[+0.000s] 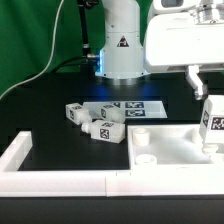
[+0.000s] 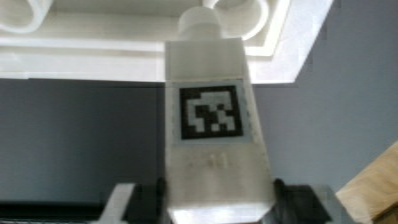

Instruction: Assemble one leg

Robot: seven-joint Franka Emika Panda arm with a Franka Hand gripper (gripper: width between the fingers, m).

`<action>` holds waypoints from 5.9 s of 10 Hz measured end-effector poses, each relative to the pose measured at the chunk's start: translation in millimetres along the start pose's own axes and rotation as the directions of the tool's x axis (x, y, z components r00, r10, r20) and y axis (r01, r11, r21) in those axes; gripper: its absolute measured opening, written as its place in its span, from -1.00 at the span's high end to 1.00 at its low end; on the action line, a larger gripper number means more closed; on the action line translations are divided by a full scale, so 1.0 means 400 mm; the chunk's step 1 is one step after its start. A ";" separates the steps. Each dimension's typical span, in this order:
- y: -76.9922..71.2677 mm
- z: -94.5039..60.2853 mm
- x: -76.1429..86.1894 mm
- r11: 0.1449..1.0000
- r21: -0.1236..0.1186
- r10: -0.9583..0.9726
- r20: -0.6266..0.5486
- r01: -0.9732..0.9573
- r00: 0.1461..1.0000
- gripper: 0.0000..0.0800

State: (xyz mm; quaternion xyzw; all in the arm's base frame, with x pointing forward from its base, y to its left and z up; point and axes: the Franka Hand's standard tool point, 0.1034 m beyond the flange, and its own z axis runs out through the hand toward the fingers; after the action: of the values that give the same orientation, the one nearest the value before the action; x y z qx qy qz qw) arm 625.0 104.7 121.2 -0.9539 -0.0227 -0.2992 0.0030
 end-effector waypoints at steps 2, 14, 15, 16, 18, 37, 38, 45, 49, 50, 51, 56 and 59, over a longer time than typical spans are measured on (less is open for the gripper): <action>-0.025 0.010 -0.004 1.000 0.007 -0.011 0.002 0.011 1.000 0.30; -0.006 0.037 -0.034 0.999 -0.015 -0.053 -0.037 0.052 0.998 0.30; -0.006 0.037 -0.035 0.998 -0.015 -0.053 -0.035 0.053 0.998 0.10; -0.006 0.038 -0.035 0.998 -0.015 -0.054 -0.035 0.053 0.998 -0.35; -0.004 0.047 -0.044 1.000 -0.008 0.018 0.078 -0.017 0.997 -0.57; 0.009 0.086 -0.032 0.572 -0.367 0.818 0.326 -0.734 0.474 0.29; 0.002 0.086 -0.032 0.443 -0.409 0.894 0.270 -0.798 0.358 0.29; -0.014 0.089 -0.024 0.341 -0.412 0.937 0.224 -0.845 0.269 -0.16; -0.008 0.092 -0.018 0.791 -0.264 0.610 0.413 -0.552 0.676 -0.62; -0.004 0.093 -0.018 0.841 -0.232 0.540 0.432 -0.489 0.723 -0.62; 0.000 0.093 -0.019 0.899 -0.186 0.437 0.456 -0.397 0.775 -0.62; 0.008 0.097 -0.020 0.991 -0.046 0.131 0.484 -0.124 0.865 -0.62; 0.005 0.097 -0.019 0.988 -0.055 0.153 0.482 -0.144 0.863 -0.56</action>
Offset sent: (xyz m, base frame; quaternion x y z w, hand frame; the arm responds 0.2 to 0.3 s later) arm 0.0050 0.0111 -0.0074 -0.0036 0.0163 0.0108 0.9998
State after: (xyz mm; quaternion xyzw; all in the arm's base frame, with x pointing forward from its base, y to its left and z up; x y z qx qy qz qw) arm 641.0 103.3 84.9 -0.9973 0.0533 -0.0498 0.0120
